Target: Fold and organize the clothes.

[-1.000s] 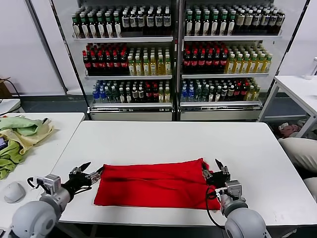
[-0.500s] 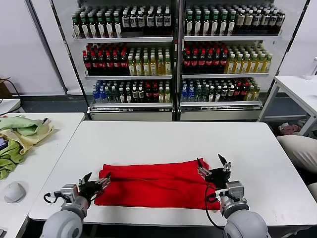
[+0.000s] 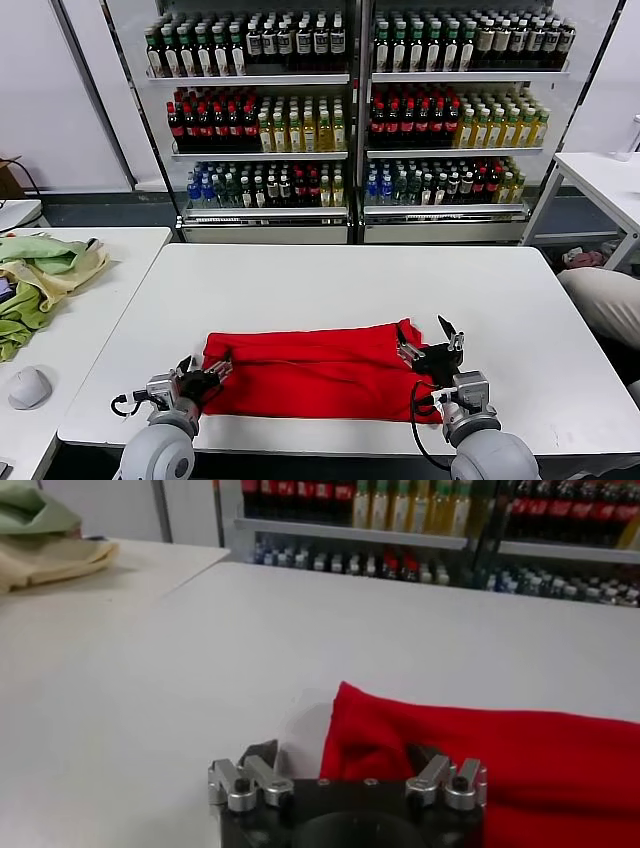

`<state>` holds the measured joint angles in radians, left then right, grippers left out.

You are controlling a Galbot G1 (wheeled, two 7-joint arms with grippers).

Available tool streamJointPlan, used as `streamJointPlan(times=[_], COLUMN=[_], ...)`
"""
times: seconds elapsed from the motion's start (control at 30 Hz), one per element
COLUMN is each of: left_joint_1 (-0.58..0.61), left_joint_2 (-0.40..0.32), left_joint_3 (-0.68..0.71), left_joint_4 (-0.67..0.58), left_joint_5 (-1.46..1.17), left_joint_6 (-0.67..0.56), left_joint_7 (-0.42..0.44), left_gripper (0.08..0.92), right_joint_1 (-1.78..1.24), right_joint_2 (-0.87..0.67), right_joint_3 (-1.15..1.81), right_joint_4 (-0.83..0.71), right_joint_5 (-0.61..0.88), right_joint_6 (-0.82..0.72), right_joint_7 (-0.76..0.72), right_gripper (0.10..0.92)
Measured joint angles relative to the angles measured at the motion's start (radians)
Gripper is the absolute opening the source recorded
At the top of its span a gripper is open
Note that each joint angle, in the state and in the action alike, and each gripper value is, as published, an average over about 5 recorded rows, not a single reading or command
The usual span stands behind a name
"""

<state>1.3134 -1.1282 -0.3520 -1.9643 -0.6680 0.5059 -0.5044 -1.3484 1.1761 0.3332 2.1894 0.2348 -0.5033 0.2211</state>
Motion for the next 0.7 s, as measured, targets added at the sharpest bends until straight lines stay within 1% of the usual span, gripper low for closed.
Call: streamJointPlan(times=[0.1,0.17,0.47,0.7], left_joint_1=[0.001,0.003,0.021,0.025], left_joint_2=[-0.002,-0.004,-0.014,-0.02], left_joint_3=[0.007,0.01,0.013,0.022], left_joint_4=[0.0,-0.001,-0.013,-0.013], left_joint_5=[0.002,0.002,-0.002,0.02], left_joint_6=[0.002,0.002,0.0,-0.007], left_joint_7=[-0.014,-0.02,-0.031,-0.023], left_gripper=[0.816,0.787,0.533,0.334], right_joint_1=[-0.002,-0.002,-0.002,-0.006], right_joint_2=[0.001,0.001,0.004,0.008], right_joint_3=[0.0,0.0,-0.002,-0.005], right_joint_4=[0.0,0.0,0.0,-0.001], right_joint_5=[-0.001,-0.002,-0.003,-0.009], right_joint_6=[0.0,0.0,0.001,0.003], right_joint_7=[0.0,0.0,0.002,0.003], right_gripper=[0.823,0.823,0.823,0.823])
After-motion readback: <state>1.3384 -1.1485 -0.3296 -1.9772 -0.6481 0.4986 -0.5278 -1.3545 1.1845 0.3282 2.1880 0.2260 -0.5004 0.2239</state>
